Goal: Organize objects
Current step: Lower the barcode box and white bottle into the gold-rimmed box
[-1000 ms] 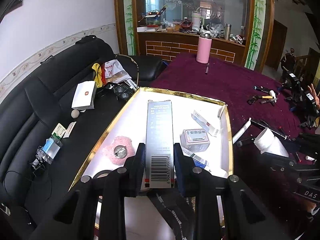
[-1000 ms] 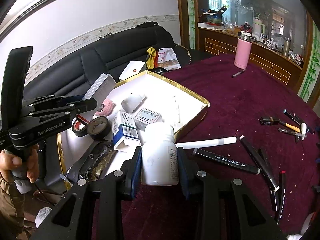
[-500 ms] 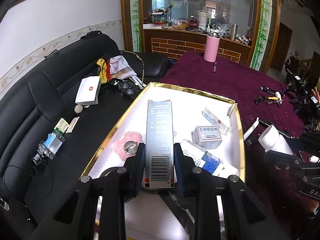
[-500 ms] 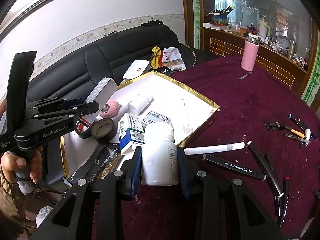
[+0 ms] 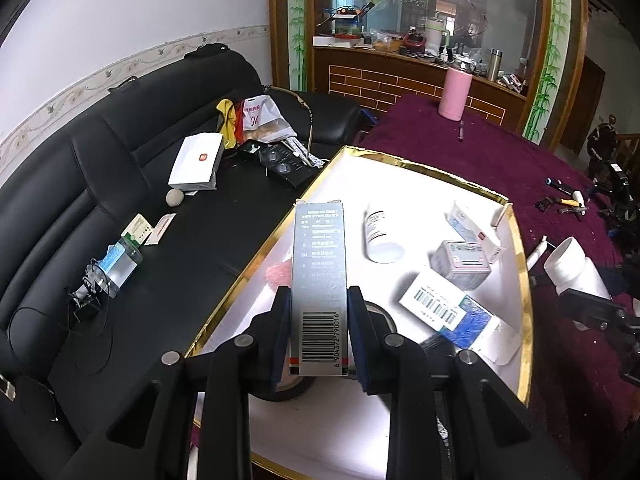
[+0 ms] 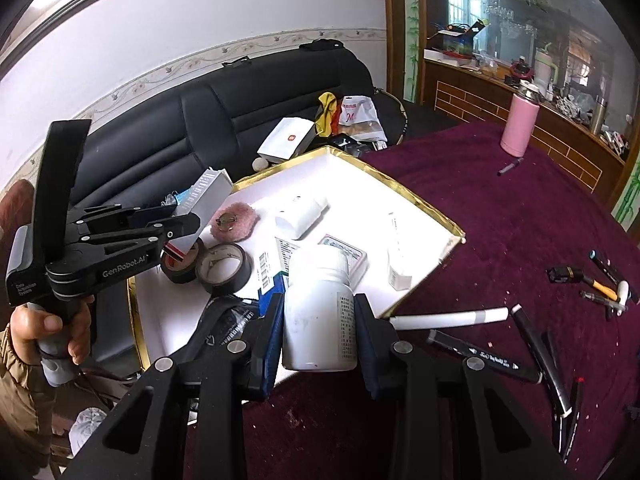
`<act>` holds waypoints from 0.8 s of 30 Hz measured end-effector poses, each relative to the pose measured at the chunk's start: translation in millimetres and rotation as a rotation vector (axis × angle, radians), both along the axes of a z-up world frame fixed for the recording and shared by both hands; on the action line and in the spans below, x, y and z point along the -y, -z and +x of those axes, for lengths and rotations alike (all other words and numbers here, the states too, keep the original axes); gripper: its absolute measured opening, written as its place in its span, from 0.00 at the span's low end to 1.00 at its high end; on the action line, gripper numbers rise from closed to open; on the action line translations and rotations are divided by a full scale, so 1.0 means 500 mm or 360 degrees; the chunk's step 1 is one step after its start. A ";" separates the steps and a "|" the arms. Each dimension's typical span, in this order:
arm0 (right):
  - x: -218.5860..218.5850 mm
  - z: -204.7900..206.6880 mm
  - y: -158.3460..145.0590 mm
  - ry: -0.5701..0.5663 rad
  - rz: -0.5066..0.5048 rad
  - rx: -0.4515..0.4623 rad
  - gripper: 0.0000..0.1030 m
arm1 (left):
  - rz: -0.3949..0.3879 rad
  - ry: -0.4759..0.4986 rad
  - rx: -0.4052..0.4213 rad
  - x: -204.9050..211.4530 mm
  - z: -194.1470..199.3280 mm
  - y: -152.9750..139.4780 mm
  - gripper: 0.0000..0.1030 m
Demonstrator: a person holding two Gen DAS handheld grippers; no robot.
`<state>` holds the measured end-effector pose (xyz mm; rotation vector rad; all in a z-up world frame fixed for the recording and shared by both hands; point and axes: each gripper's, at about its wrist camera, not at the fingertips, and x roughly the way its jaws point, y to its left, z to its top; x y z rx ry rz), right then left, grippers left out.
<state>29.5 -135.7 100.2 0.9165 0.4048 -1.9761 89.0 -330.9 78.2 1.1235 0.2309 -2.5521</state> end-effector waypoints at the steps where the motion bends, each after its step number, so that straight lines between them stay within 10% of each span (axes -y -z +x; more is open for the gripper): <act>1: 0.004 0.000 -0.001 -0.0005 0.0001 -0.0003 0.35 | 0.0002 -0.0001 0.0002 0.003 -0.001 0.001 0.26; 24: 0.131 -0.133 0.015 0.0073 0.0028 0.0041 0.35 | 0.0059 0.0126 0.0049 0.015 -0.149 0.014 0.26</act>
